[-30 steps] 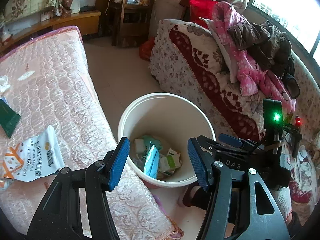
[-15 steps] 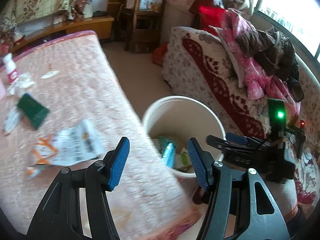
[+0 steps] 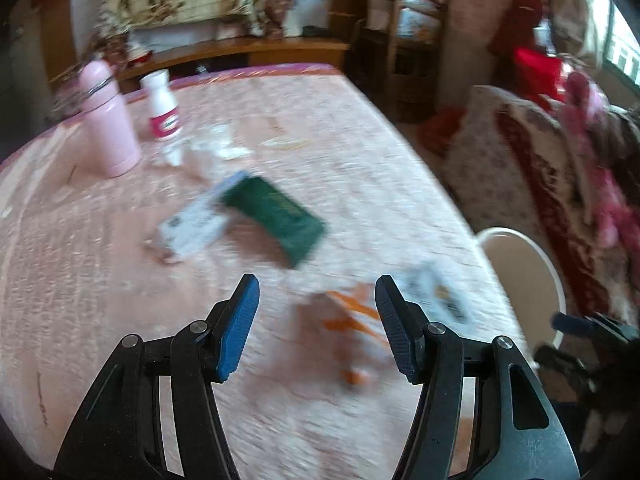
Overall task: Collect trash
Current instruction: 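Move both tools back over the table toward the remaining items, then grasp the white medicine box with the left tool while the right tool grasps the snack bag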
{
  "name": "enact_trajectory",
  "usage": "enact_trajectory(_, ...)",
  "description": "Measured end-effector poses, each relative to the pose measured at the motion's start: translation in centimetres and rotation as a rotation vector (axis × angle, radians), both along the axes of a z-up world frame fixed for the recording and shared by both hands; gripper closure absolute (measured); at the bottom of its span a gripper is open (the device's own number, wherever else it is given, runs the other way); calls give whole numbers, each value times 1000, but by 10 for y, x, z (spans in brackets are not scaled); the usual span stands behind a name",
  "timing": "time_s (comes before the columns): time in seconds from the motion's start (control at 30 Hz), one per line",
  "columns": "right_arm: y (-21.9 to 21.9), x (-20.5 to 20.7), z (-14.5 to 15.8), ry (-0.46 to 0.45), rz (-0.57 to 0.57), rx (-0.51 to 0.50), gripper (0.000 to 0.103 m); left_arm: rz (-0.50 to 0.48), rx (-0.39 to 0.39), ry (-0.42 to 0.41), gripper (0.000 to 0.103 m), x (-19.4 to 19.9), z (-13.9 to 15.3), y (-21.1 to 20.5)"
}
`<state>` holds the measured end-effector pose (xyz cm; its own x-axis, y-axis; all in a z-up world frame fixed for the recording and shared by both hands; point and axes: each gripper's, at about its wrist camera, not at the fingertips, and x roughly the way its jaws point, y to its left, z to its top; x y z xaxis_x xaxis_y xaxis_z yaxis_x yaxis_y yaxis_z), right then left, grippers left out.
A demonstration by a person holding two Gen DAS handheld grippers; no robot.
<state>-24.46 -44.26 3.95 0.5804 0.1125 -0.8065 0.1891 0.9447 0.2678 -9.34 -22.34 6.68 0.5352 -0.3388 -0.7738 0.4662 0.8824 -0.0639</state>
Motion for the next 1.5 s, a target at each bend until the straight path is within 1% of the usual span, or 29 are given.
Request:
enact_trajectory(0.07, 12, 11, -1, 11, 45, -11, 32, 27, 10, 20, 44, 15, -9, 4)
enact_trajectory(0.17, 31, 31, -4, 32, 113, -24, 32, 25, 28, 73, 44, 25, -27, 6)
enact_trajectory(0.27, 42, 56, -12, 61, 144, -41, 32, -11, 26, 138, 44, 18, -42, 6)
enact_trajectory(0.33, 40, 73, -15, 72, 130, -62, 32, -38, 12, 163, 44, 9, -43, 7)
enact_trajectory(0.4, 37, 89, -14, 61, 89, -97, 32, -67, 3, 161, 44, -4, -40, 10)
enact_trajectory(0.53, 29, 99, -4, 39, 30, -102, 32, -112, -55, 153, 44, -18, -23, 33)
enact_trajectory(0.6, 27, 92, 0, 34, 12, -133, 32, -112, -58, 136, 44, -20, -17, 45)
enact_trajectory(0.7, 21, 82, 1, 51, -11, -158, 32, -74, -62, 109, 44, -12, -9, 67)
enact_trajectory(0.8, 9, 67, 5, 35, -59, -84, 32, -7, -52, 74, 44, 11, -9, 83)
enact_trajectory(0.87, 5, 60, 6, 17, -72, -3, 32, 31, -65, 64, 44, 30, -11, 94)
enact_trajectory(0.97, 12, 63, 6, 16, -70, 43, 28, 44, -67, 48, 36, 56, -15, 97)
enact_trajectory(1.0, 15, 64, 5, 18, -65, 57, 28, 34, -70, 47, 35, 64, -16, 96)
enact_trajectory(1.03, 18, 66, 5, 18, -62, 65, 28, 23, -64, 46, 35, 72, -18, 92)
enact_trajectory(1.13, 24, 71, 6, 11, -54, 114, 28, -16, 3, 23, 35, 91, -24, 78)
enact_trajectory(1.23, 26, 73, 8, 4, -54, 122, 26, -58, 77, 0, 35, 104, -32, 63)
enact_trajectory(1.3, 26, 77, 8, 3, -58, 130, 22, -72, 111, -6, 35, 113, -37, 52)
enact_trajectory(1.37, 24, 81, 5, 6, -67, 152, 21, -83, 147, -10, 35, 119, -44, 41)
enact_trajectory(1.43, 20, 86, 0, 13, -80, 184, 21, -83, 204, -20, 35, 123, -50, 31)
enact_trajectory(1.5, 19, 92, -5, 19, -85, 216, 21, -84, 226, -25, 37, 123, -55, 27)
